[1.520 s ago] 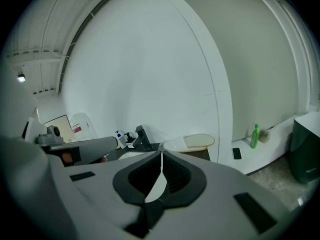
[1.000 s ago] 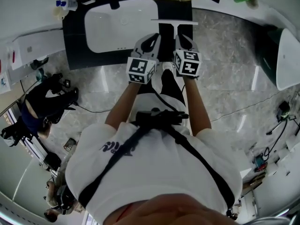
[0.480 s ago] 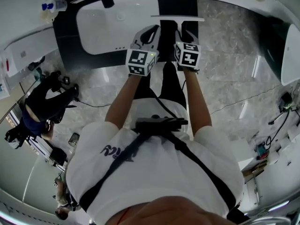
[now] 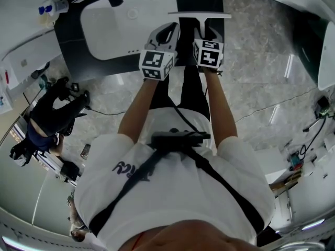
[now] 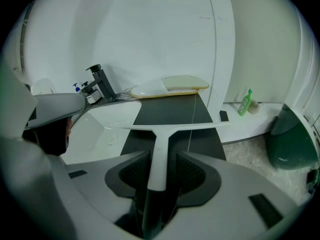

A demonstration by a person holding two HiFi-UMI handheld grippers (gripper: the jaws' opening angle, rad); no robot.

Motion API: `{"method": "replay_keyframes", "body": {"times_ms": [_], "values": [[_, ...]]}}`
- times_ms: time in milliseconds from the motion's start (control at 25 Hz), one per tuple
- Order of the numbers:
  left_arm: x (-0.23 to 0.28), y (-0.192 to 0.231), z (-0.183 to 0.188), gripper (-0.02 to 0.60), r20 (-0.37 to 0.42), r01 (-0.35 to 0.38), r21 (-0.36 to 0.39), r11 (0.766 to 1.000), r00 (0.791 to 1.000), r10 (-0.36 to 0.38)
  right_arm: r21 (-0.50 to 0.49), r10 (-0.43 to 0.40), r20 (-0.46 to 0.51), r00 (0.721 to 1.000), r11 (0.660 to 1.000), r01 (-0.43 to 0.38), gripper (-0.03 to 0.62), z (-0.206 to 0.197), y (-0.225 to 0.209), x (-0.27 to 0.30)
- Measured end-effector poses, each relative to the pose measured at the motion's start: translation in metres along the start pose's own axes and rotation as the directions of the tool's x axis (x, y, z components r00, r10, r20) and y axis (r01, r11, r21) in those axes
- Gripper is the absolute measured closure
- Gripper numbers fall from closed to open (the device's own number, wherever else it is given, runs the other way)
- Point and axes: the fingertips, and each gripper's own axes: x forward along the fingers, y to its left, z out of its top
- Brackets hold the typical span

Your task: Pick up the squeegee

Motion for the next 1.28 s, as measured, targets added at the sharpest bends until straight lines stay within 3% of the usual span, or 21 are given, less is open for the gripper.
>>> {"method": "replay_keyframes", "body": {"times_ms": [320, 400, 640, 1040, 1280], "values": [[-0.007, -0.001, 0.008, 0.566, 0.012, -0.003, -0.015, 1.0, 1.0, 0.003, -0.024, -0.058, 0.008, 0.998, 0.998, 0.058, 0.45, 0.002, -0.004, 0.0], [-0.011, 0.001, 0.011, 0.566, 0.019, -0.012, -0.026, 1.0, 1.0, 0.012, -0.032, -0.067, 0.004, 0.998, 0.997, 0.067, 0.494, 0.001, -0.002, 0.001], [-0.024, -0.001, 0.025, 0.566, 0.046, -0.019, -0.036, 0.999, 0.999, 0.021, -0.025, -0.065, 0.008, 0.998, 0.998, 0.065, 0.5, 0.001, 0.003, -0.006], [-0.055, -0.014, 0.066, 0.566, 0.117, -0.005, -0.012, 1.0, 0.993, 0.006, 0.007, -0.051, 0.16, 0.986, 0.999, 0.05, 0.5, 0.05, 0.021, -0.066], [-0.079, -0.016, 0.108, 0.566, 0.203, -0.031, 0.024, 0.999, 0.979, 0.025, 0.016, -0.032, 0.293, 0.956, 0.999, 0.029, 0.5, 0.103, 0.036, -0.108]]}}
